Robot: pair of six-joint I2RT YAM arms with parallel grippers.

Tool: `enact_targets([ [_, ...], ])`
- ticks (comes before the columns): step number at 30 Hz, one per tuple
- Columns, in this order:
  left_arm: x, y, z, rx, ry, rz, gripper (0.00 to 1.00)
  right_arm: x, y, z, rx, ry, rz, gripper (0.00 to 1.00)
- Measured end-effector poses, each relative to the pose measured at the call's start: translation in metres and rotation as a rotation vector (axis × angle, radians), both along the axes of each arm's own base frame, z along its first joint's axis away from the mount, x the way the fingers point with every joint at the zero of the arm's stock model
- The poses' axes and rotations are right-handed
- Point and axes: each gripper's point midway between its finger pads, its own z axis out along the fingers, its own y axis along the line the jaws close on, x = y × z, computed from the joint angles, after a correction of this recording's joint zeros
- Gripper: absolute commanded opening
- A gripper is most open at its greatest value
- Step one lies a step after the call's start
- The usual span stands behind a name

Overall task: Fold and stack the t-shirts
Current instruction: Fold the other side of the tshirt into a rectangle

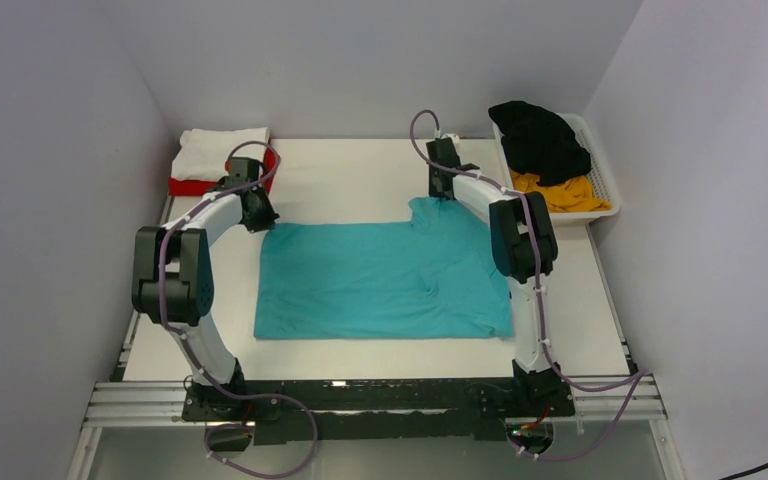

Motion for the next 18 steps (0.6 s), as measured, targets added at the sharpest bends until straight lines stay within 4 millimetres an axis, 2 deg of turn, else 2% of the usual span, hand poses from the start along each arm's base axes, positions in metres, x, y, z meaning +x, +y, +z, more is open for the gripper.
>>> enact_targets([
  [6, 0.029, 0.003, 0.006, 0.007, -0.03, 0.012, 0.0, 0.039, 0.009, 0.02, -0.005, -0.073, 0.027, 0.0],
  [11, 0.042, 0.005, 0.007, 0.006, -0.043, 0.017, 0.0, 0.048, 0.01, 0.029, -0.006, -0.1, 0.044, 0.0],
  [14, 0.042, 0.004, 0.006, -0.001, -0.046, 0.013, 0.0, 0.04, 0.009, 0.022, -0.008, -0.088, 0.053, 0.0],
  [18, 0.025, -0.001, -0.001, -0.025, -0.037, -0.003, 0.0, 0.008, 0.003, 0.017, -0.008, -0.042, 0.074, 0.0],
])
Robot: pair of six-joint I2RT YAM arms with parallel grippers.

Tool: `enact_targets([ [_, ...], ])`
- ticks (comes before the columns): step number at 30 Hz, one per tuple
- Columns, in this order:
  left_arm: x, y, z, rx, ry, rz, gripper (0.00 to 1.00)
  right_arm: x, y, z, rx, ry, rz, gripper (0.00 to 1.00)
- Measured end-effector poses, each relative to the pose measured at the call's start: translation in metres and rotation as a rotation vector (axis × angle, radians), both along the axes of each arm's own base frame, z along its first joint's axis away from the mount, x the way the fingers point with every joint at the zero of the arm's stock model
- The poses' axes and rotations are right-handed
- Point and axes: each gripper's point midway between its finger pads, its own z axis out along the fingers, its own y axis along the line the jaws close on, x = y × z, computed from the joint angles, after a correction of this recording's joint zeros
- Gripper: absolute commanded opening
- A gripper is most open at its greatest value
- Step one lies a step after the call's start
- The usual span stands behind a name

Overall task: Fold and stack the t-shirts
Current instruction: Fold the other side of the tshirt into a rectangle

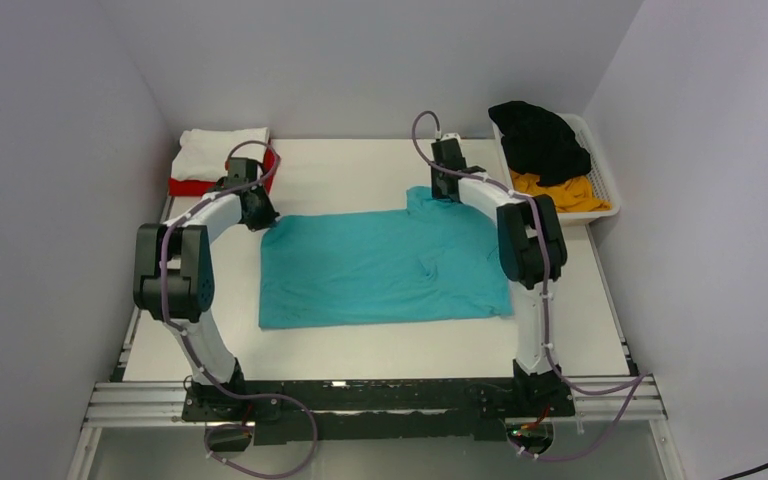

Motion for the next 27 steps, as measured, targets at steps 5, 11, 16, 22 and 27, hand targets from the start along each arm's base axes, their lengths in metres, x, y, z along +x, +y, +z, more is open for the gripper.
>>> enact_targets([
  [5, -0.033, -0.01, 0.001, -0.052, -0.004, -0.036, 0.0, -0.043, -0.003, 0.031, 0.016, -0.015, 0.029, 0.0],
  [11, -0.058, -0.019, 0.017, -0.074, -0.064, -0.062, 0.0, -0.086, -0.006, 0.081, 0.048, -0.105, 0.05, 0.0],
  [16, -0.084, -0.021, 0.02, -0.073, -0.083, -0.064, 0.0, -0.124, -0.007, 0.085, 0.042, -0.106, 0.067, 0.0],
  [22, -0.115, -0.016, 0.017, -0.063, -0.082, -0.03, 0.0, -0.164, -0.02, 0.086, -0.004, -0.09, 0.05, 0.0],
  [27, -0.131, -0.009, 0.016, -0.045, -0.09, 0.006, 0.0, -0.186, -0.04, 0.1, -0.023, -0.113, -0.006, 0.0],
])
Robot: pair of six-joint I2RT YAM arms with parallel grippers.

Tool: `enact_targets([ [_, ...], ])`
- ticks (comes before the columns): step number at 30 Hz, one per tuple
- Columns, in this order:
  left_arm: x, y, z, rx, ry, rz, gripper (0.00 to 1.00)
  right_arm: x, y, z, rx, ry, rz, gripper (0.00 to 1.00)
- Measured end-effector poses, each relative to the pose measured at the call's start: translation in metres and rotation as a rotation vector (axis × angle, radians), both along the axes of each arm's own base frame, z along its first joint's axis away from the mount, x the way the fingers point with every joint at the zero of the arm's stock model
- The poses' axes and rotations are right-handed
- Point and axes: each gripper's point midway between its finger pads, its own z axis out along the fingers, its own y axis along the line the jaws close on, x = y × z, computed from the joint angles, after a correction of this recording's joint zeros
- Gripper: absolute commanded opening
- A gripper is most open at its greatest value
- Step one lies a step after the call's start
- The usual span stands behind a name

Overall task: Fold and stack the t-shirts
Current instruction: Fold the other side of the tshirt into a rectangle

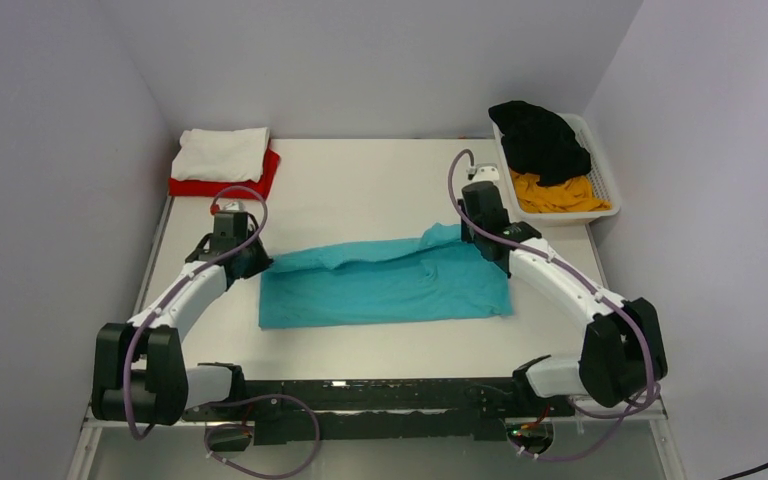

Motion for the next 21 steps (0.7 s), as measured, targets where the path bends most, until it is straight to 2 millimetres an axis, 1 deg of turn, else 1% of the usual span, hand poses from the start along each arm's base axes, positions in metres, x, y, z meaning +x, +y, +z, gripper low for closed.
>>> enact_targets([
  [2, -0.004, 0.003, -0.003, 0.01, 0.006, 0.011, 0.0, -0.007, -0.007, 0.001, -0.007, -0.004, -0.021, 0.01],
  [5, -0.011, 0.007, -0.011, 0.024, 0.034, 0.029, 0.0, -0.018, -0.015, -0.006, -0.017, 0.012, -0.048, 0.04],
  [10, -0.017, 0.012, -0.017, 0.045, 0.062, 0.056, 0.0, -0.038, -0.023, -0.034, -0.034, 0.089, -0.07, 0.1],
  [11, -0.018, 0.013, -0.018, 0.049, 0.065, 0.059, 0.0, -0.042, -0.023, -0.04, -0.026, 0.105, -0.073, 0.19],
  [12, -0.018, 0.014, -0.019, 0.051, 0.068, 0.06, 0.0, -0.044, -0.023, -0.043, -0.019, 0.114, -0.075, 0.25],
  [13, -0.019, 0.014, -0.02, 0.054, 0.072, 0.062, 0.0, -0.047, -0.022, -0.047, -0.007, 0.127, -0.079, 0.34],
  [14, -0.019, 0.016, -0.021, 0.06, 0.077, 0.067, 0.07, -0.05, -0.021, -0.051, 0.002, 0.139, -0.084, 0.49],
  [15, -0.021, 0.017, -0.022, 0.067, 0.085, 0.073, 0.2, -0.056, -0.022, -0.057, 0.012, 0.163, -0.097, 0.59],
  [16, -0.023, 0.019, -0.023, 0.078, 0.096, 0.08, 0.29, -0.061, -0.023, -0.062, 0.013, 0.184, -0.107, 0.62],
  [17, -0.026, 0.022, -0.025, 0.089, 0.107, 0.09, 0.34, -0.068, -0.026, -0.067, 0.018, 0.21, -0.131, 0.64],
  [18, -0.028, 0.024, -0.025, 0.099, 0.116, 0.097, 0.41, -0.076, -0.029, -0.073, 0.022, 0.241, -0.163, 0.66],
  [20, -0.033, 0.03, -0.026, 0.121, 0.134, 0.123, 0.67, -0.092, -0.037, -0.081, 0.022, 0.294, -0.225, 0.72],
  [21, -0.037, 0.033, -0.025, 0.132, 0.142, 0.138, 0.88, -0.102, -0.041, -0.084, 0.024, 0.315, -0.263, 0.74],
])
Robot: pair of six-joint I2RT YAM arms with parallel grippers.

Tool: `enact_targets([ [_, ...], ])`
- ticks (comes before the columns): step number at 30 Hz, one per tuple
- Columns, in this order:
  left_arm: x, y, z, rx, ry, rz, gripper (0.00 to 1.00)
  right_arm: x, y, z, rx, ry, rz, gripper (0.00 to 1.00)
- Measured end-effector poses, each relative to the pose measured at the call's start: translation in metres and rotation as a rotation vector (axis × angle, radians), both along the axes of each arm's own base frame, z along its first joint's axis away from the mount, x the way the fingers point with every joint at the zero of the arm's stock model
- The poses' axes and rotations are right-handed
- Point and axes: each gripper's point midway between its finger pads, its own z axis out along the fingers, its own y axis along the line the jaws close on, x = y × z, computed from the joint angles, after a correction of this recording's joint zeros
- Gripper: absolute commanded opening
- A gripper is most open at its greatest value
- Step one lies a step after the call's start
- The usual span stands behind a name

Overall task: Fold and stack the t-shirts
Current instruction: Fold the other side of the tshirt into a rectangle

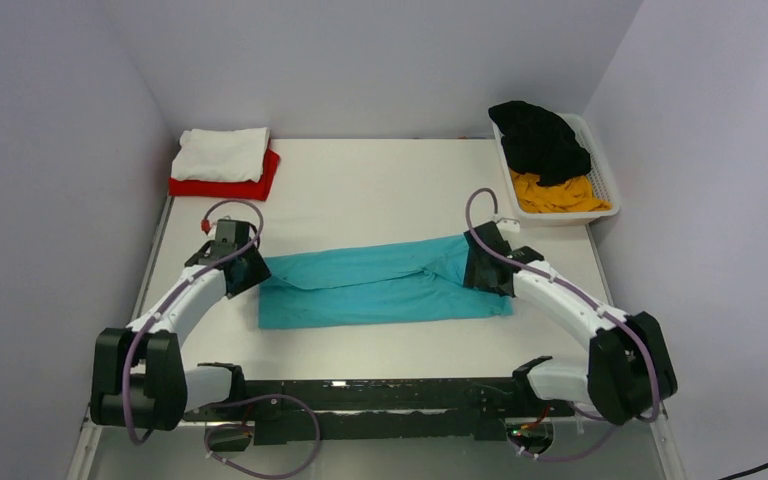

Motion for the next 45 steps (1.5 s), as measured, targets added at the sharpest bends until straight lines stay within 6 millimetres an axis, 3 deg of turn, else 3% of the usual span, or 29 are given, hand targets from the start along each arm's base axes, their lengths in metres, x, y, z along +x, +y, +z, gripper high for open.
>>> enact_targets([
  [1, -0.004, 0.003, 0.002, 0.012, 0.003, 0.016, 0.98, -0.009, -0.004, 0.0, 0.002, 0.012, -0.034, 0.77],
  [3, -0.009, 0.009, 0.01, 0.031, -0.003, 0.051, 0.99, -0.019, -0.01, 0.006, 0.019, -0.012, -0.079, 0.97],
  [4, -0.011, 0.012, 0.015, 0.038, -0.012, 0.065, 0.99, -0.022, -0.011, 0.012, 0.041, -0.047, -0.091, 0.99],
  [9, 0.003, 0.007, 0.061, 0.006, -0.155, 0.064, 0.99, -0.006, 0.003, 0.058, 0.183, -0.286, -0.025, 1.0],
  [12, 0.024, -0.019, 0.087, -0.08, -0.277, -0.027, 0.99, 0.016, 0.027, 0.074, 0.262, -0.369, 0.064, 1.0],
  [17, 0.051, -0.094, 0.096, -0.252, -0.315, -0.284, 0.99, 0.059, 0.062, 0.057, 0.294, -0.297, 0.135, 1.0],
  [19, 0.061, -0.116, 0.087, -0.299, -0.279, -0.355, 0.99, 0.076, 0.077, 0.032, 0.297, -0.215, 0.155, 1.0],
  [21, 0.066, -0.127, 0.068, -0.325, -0.225, -0.389, 0.99, 0.079, 0.083, 0.008, 0.298, -0.149, 0.17, 1.0],
  [24, 0.062, -0.129, 0.038, -0.33, -0.137, -0.389, 0.99, 0.071, 0.089, -0.016, 0.312, -0.07, 0.194, 1.0],
  [31, 0.041, -0.121, 0.008, -0.317, -0.054, -0.37, 1.0, 0.048, 0.117, -0.022, 0.42, -0.019, 0.39, 1.0],
  [35, 0.037, -0.117, 0.002, -0.298, -0.035, -0.355, 0.99, 0.022, 0.132, -0.012, 0.408, -0.005, 0.54, 1.0],
  [41, 0.037, -0.107, 0.002, -0.251, -0.034, -0.334, 0.99, -0.038, 0.161, 0.01, 0.388, 0.015, 0.78, 1.0],
  [45, 0.042, -0.11, 0.01, -0.253, -0.053, -0.346, 0.99, -0.055, 0.153, 0.013, 0.375, 0.028, 0.736, 1.0],
])
